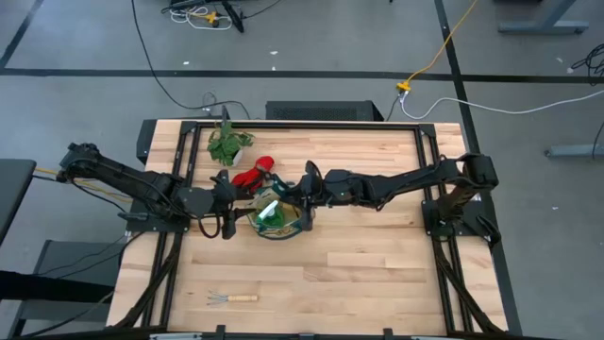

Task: Pick & Place Garden tools in Gardening bag
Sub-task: Put the shear scissors into the gardening bag

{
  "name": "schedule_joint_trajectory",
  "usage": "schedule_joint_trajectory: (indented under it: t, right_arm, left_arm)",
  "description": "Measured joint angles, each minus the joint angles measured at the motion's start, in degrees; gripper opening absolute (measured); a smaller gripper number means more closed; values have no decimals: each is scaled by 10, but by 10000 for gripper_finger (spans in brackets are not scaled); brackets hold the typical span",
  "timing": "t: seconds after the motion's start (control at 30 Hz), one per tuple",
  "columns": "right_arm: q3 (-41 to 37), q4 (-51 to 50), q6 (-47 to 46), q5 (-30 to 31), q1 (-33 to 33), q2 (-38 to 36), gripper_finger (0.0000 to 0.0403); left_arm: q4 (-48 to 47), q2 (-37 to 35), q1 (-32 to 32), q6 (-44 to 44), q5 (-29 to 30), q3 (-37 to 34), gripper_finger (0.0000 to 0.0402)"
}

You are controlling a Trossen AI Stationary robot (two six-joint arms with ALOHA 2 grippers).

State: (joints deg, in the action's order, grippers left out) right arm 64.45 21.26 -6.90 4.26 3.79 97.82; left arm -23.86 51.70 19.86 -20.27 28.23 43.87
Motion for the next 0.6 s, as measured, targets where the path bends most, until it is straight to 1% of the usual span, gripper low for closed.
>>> schedule_joint_trajectory:
  t: [0.17, 0.33, 0.43, 0.6]
  right_arm:
    - [0, -12, -5, -18, -4, 3, 45]
    - [0, -58, -6, -18, 0, 3, 45]
    - [0, -85, -7, -6, 0, 3, 45]
    - [0, -95, -7, -3, 0, 3, 45]
  left_arm:
    - [0, 0, 0, 0, 0, 0, 174]
    - [0, 0, 0, 0, 0, 0, 174]
    - [0, 0, 0, 0, 0, 0, 174]
    - [0, 0, 0, 0, 0, 0, 174]
